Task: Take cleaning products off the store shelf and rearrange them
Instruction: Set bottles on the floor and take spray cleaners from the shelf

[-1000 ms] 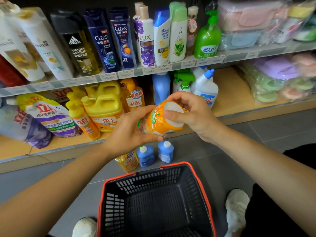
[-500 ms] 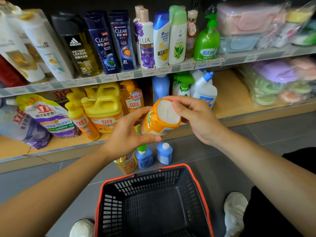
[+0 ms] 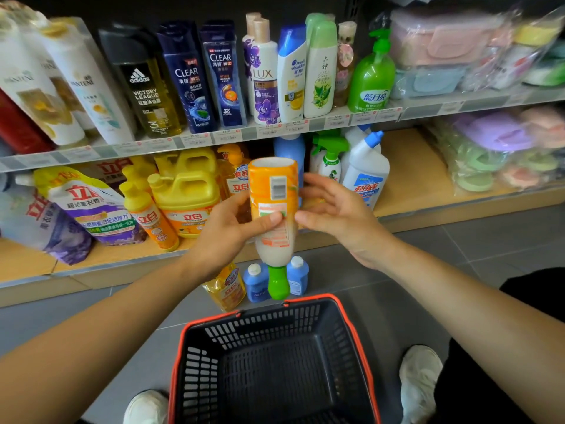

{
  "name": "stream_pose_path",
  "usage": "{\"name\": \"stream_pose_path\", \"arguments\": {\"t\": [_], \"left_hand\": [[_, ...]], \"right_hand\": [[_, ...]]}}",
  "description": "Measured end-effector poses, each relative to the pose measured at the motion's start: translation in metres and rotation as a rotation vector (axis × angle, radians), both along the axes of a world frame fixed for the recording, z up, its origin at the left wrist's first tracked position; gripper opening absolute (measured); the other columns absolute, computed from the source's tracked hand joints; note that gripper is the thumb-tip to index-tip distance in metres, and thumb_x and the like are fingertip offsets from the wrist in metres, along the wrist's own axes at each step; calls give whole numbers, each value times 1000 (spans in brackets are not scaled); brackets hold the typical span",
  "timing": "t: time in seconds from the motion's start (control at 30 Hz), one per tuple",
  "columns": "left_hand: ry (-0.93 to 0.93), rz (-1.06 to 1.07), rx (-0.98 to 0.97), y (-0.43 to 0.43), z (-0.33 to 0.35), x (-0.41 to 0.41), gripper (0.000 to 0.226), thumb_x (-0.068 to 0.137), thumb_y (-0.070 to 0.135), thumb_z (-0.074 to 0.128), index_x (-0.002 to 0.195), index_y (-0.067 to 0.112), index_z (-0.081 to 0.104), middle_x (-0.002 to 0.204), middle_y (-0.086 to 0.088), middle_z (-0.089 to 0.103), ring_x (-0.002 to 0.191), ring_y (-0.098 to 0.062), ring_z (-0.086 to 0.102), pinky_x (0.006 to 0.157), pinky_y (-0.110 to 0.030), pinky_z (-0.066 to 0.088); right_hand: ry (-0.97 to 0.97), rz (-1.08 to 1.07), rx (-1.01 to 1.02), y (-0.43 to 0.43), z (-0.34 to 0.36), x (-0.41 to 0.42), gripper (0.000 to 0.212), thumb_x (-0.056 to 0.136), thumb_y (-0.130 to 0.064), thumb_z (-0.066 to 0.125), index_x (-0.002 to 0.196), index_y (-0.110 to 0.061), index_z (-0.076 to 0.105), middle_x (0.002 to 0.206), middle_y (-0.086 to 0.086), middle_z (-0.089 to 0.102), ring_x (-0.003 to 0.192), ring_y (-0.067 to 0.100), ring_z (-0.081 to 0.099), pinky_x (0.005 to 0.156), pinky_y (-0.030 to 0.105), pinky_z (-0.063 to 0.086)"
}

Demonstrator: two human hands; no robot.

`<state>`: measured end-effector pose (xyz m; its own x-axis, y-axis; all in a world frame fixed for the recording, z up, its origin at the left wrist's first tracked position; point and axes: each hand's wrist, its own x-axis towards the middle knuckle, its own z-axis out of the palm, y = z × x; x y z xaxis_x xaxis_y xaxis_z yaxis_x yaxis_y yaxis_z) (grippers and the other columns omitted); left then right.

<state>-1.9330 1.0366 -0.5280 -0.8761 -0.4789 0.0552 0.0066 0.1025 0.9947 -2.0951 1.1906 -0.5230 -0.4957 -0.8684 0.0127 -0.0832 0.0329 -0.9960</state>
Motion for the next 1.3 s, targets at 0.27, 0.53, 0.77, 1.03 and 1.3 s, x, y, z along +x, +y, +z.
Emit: {"name": "stream_pose_path", "arguments": {"t": [0.27,0.53,0.77,1.03,1.3], "left_hand": [[49,191,402,-6,0,-6,40,84,38,69,115,13,67,112,-5,76,105,-23,73,78,-34,61],[-118,183,607,-6,-13,-8,28,93,33,67,112,12,67,98,-2,77,103,-24,73,86,-37,61],[-300,-33,333,2,-25,-5,37,91,12,69,127,19,64,118,0,75,109,-18,72,87,-30,56],[-511,-119,-308,-7,-86,-9,14,88,15,77,101,20,74,99,1,76,94,-14,70,88,-32,56],[-787,-243,-838,-31,-147,-9,51,89,42,70,137,28,57,141,2,59,126,-24,57,100,-40,48]], "right_hand": [[306,278,329,16,-43,13,65,66,-33,91,122,-21,61,116,-11,70,112,3,64,97,32,52],[288,32,125,34,-41,13,30,83,-2,75,109,-16,69,98,8,73,92,19,68,81,33,54],[470,-227,72,35,-13,-25,27,80,-13,81,97,-30,69,89,-18,69,83,-5,62,70,9,45],[832,-82,685,25,-52,-80,24,82,-40,78,83,-19,65,89,0,69,77,13,64,64,30,53],[641,47,875,0,-114,-97,18,88,-14,72,101,-3,66,108,17,70,101,32,64,73,29,42]]}}
